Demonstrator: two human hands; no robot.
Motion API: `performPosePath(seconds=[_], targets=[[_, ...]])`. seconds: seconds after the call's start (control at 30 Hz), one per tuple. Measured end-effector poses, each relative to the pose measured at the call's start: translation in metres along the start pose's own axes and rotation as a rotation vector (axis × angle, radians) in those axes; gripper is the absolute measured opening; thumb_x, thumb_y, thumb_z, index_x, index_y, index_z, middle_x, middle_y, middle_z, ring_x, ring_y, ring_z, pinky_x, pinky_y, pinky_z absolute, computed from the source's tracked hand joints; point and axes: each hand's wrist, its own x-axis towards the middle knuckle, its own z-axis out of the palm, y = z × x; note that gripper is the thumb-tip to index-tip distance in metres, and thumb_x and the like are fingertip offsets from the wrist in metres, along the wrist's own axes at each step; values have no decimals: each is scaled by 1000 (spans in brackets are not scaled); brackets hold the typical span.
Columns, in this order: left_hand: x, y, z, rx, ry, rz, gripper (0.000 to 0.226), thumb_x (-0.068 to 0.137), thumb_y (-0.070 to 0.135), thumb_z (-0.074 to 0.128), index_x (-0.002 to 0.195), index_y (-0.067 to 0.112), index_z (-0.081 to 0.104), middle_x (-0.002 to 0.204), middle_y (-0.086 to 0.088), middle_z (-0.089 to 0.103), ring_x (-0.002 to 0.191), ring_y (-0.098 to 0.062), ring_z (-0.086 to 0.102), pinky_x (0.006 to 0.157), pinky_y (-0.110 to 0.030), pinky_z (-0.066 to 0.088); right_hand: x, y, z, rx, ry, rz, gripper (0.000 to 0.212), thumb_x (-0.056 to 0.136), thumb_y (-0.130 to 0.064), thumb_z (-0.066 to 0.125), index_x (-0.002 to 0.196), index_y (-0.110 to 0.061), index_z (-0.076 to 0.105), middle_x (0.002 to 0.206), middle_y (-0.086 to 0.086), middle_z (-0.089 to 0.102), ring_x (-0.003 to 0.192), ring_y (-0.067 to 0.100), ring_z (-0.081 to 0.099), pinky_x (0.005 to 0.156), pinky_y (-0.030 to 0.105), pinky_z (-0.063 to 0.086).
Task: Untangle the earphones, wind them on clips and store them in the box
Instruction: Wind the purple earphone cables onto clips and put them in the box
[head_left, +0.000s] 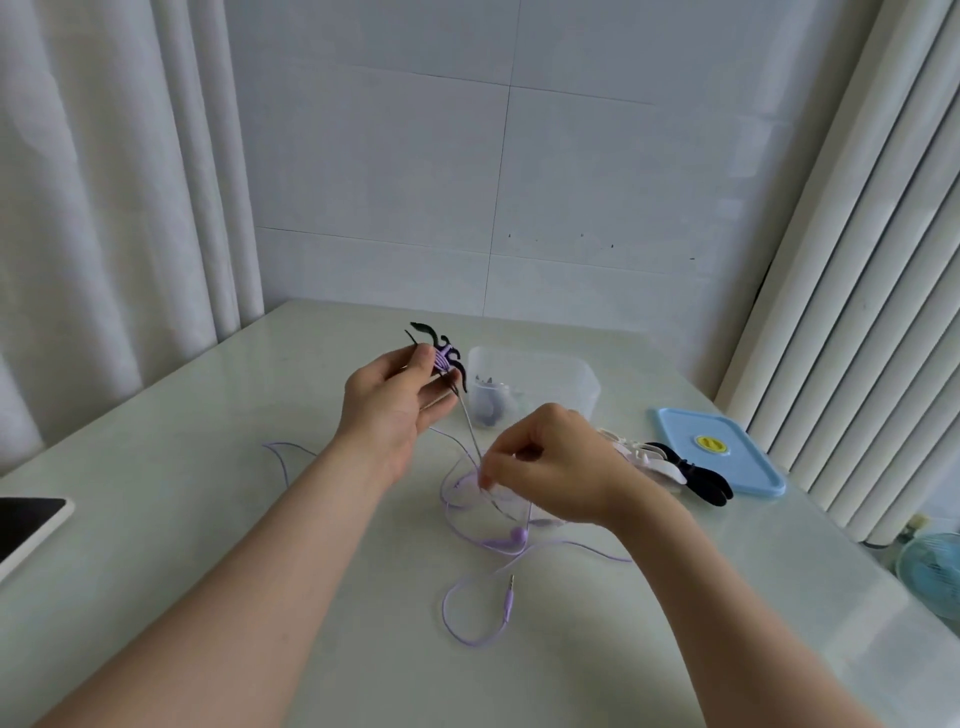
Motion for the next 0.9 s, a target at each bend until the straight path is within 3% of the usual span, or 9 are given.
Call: performPosePath(seconds=[0.13, 0.23, 0.3, 0.4, 0.5, 0.57, 0.7, 0.8, 0.9], targets=[[-3, -11, 0, 412, -53, 161, 16, 101, 21, 69, 113, 11, 72, 101, -8, 76, 88, -26, 75, 83, -41, 64, -5, -14, -5, 265, 129, -110, 22, 86, -9, 64, 67, -11, 75, 46, -4, 48, 46, 6, 37, 50, 21, 34], [-4, -13, -2, 712, -176, 261, 11, 100, 23, 69, 109, 21, 74, 99, -2, 78, 86, -20, 74, 80, -33, 58, -4, -14, -11, 438, 343, -160, 29, 100, -14, 63, 76, 0, 67, 49, -12, 35, 46, 7, 27, 46, 22, 25], [-5, -12, -4, 669, -291, 188, 14, 104, 21, 64, 113, 16, 74, 99, -2, 79, 84, -16, 72, 77, -28, 55, -1, -10, -15, 498, 463, -163, 28, 105, -20, 60, 86, -1, 69, 51, -14, 37, 47, 6, 27, 46, 20, 25], [-7, -10, -8, 535, -469, 34, 23, 104, 20, 62, 119, 6, 72, 101, -10, 73, 84, -19, 66, 76, -27, 54, 8, 5, -17, 346, 662, -104, 18, 104, -17, 59, 91, -11, 70, 48, -14, 43, 46, 9, 33, 48, 20, 28], [-13, -8, -7, 517, -626, -63, 36, 98, 22, 64, 127, 1, 69, 106, -14, 71, 88, -21, 65, 77, -27, 54, 15, 26, -16, 156, 768, 7, 17, 104, -24, 57, 91, -19, 67, 49, -10, 49, 51, 15, 41, 56, 35, 36], [-18, -7, -3, 498, -671, -101, 40, 96, 21, 65, 130, -1, 67, 108, -20, 72, 91, -25, 67, 80, -29, 56, 17, 36, -16, 98, 782, 84, 18, 104, -32, 57, 93, -23, 68, 52, -8, 51, 57, 17, 45, 59, 37, 40], [-23, -5, -1, 516, -751, -149, 43, 95, 21, 68, 133, 1, 67, 126, -35, 66, 115, -56, 63, 105, -56, 49, 17, 38, -15, 70, 742, 157, 22, 103, -44, 60, 95, -27, 72, 58, -7, 56, 69, 24, 50, 55, 34, 34], [-24, -3, -1, 530, -812, -172, 38, 96, 18, 69, 132, 6, 69, 125, -29, 70, 120, -58, 59, 100, -50, 55, 16, 36, -14, 63, 725, 197, 23, 102, -46, 60, 96, -28, 74, 59, -6, 57, 70, 23, 51, 55, 31, 32], [-24, 0, 2, 491, -789, -135, 38, 94, 12, 69, 131, 2, 69, 120, -25, 73, 109, -45, 70, 94, -42, 59, 16, 39, -12, 6, 685, 277, 23, 100, -44, 62, 93, -28, 76, 58, -7, 59, 69, 20, 54, 55, 29, 33]])
